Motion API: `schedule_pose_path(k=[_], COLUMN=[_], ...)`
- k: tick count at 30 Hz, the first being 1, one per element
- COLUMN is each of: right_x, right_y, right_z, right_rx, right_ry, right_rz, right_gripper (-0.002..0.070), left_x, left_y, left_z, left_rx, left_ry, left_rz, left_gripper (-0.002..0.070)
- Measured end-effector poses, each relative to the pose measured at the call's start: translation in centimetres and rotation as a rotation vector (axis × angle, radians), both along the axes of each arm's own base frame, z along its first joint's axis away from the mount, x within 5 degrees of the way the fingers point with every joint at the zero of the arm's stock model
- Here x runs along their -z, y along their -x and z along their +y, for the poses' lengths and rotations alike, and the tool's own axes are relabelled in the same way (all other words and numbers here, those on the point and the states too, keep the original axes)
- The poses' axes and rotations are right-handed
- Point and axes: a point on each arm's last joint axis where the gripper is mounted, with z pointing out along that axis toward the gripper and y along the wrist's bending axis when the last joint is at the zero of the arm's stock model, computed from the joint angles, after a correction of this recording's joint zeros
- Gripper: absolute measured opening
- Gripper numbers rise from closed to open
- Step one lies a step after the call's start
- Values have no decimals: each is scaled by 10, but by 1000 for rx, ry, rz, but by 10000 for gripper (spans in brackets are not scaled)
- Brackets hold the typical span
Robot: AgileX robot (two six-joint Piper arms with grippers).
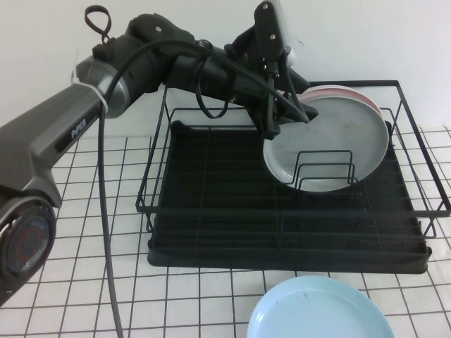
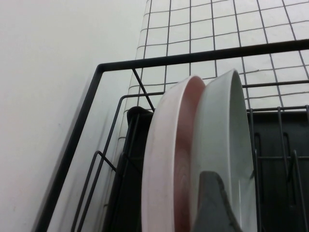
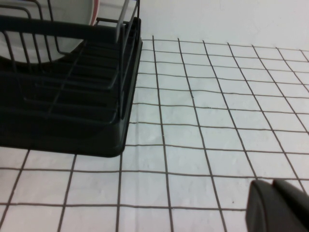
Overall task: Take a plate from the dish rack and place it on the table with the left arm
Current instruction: Grasp the plate from the shelf
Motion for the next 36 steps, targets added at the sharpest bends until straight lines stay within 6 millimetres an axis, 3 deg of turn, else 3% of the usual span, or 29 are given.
schedule_pose_path(k=[5, 15, 24, 28, 31, 34, 36], right_x=[0, 0, 0, 0, 0, 0, 0], right_y=[0, 0, 0, 0, 0, 0, 0], right_z=[0, 0, 0, 0, 0, 0, 0], right_rx=[0, 0, 0, 0, 0, 0, 0], right_ry=[0, 0, 0, 0, 0, 0, 0], right_rz=[0, 0, 0, 0, 0, 0, 0], right_gripper=[-1, -1, -1, -1, -1, -1, -1], left_x=[11, 14, 44, 47, 46, 46, 45], left_y=[-4, -6, -18, -19, -20, -22, -24], left_z=[-2, -4, -7, -7, -7, -7, -6], left_rx=[1, 0, -37, -41, -56, -73, -95], left_ry=[-9, 13, -6, -8, -2, 2, 6], left_rz=[16, 17, 51, 51, 46, 38, 42], left_gripper=[384, 384, 384, 378, 305, 129, 97])
